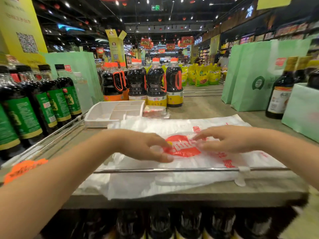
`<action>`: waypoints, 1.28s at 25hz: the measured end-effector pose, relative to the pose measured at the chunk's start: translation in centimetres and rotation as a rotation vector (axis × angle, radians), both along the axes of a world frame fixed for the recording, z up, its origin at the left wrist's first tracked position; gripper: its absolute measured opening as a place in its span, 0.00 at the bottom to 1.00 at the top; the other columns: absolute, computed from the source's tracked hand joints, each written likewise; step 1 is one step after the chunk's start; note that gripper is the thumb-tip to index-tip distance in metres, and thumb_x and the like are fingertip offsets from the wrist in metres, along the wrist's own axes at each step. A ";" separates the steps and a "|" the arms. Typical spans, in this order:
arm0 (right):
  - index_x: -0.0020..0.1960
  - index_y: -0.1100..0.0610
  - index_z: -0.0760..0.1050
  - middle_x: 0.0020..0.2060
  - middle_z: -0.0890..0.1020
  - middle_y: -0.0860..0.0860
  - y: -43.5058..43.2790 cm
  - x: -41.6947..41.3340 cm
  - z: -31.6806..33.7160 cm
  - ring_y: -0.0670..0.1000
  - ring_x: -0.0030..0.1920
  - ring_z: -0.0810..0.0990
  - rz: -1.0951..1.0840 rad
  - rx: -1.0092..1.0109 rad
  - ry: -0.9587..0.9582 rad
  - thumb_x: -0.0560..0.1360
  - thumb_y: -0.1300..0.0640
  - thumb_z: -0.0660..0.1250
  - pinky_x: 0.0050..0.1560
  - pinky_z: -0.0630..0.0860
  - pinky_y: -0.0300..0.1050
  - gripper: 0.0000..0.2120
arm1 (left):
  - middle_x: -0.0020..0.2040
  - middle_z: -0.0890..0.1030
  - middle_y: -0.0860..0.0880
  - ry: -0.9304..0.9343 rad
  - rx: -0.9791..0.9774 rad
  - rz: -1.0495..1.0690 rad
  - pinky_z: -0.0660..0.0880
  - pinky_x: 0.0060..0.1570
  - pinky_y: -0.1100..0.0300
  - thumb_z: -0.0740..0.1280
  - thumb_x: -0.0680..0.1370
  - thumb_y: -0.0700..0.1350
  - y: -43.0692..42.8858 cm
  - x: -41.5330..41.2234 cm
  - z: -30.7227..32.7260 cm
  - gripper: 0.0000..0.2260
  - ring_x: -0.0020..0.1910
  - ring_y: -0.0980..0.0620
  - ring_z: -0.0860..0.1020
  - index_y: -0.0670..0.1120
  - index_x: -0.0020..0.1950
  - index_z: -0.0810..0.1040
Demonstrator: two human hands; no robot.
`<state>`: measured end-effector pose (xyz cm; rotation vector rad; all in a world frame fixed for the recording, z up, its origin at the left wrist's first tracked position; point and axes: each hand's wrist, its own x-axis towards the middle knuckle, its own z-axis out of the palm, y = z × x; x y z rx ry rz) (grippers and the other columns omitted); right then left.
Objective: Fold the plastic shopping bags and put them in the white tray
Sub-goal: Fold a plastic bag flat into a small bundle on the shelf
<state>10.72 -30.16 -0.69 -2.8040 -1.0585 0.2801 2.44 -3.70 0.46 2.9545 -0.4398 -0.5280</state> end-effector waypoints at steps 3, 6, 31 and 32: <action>0.73 0.39 0.67 0.71 0.68 0.34 -1.4 -1.4 -1.4 0.38 0.69 0.67 -0.012 0.035 0.069 0.71 0.25 0.55 0.74 0.62 0.44 0.35 | 0.81 0.46 0.61 0.075 0.059 0.008 0.46 0.77 0.49 0.55 0.77 0.70 0.5 -0.1 -1.8 0.31 0.80 0.56 0.47 0.67 0.79 0.51; 0.75 0.42 0.65 0.73 0.67 0.39 -1.0 -2.5 -1.8 0.40 0.70 0.66 -0.027 0.084 0.075 0.75 0.29 0.55 0.72 0.61 0.42 0.32 | 0.81 0.44 0.59 -0.014 0.124 0.080 0.47 0.77 0.45 0.55 0.78 0.69 1.8 0.1 -2.2 0.31 0.81 0.52 0.47 0.68 0.79 0.48; 0.77 0.35 0.57 0.77 0.54 0.31 -3.4 0.4 -1.5 0.35 0.76 0.52 0.188 -0.141 0.100 0.67 0.23 0.62 0.79 0.49 0.48 0.42 | 0.76 0.65 0.61 -0.184 0.116 -0.204 0.58 0.72 0.66 0.62 0.80 0.59 1.1 -0.3 -1.1 0.26 0.73 0.62 0.64 0.59 0.78 0.63; 0.78 0.35 0.56 0.77 0.53 0.31 -3.0 0.4 -1.3 0.36 0.77 0.51 0.180 -0.167 0.095 0.66 0.22 0.62 0.79 0.48 0.48 0.44 | 0.76 0.66 0.60 -0.220 0.116 -0.223 0.58 0.71 0.66 0.62 0.81 0.57 0.7 -0.3 -1.3 0.25 0.73 0.62 0.65 0.57 0.78 0.65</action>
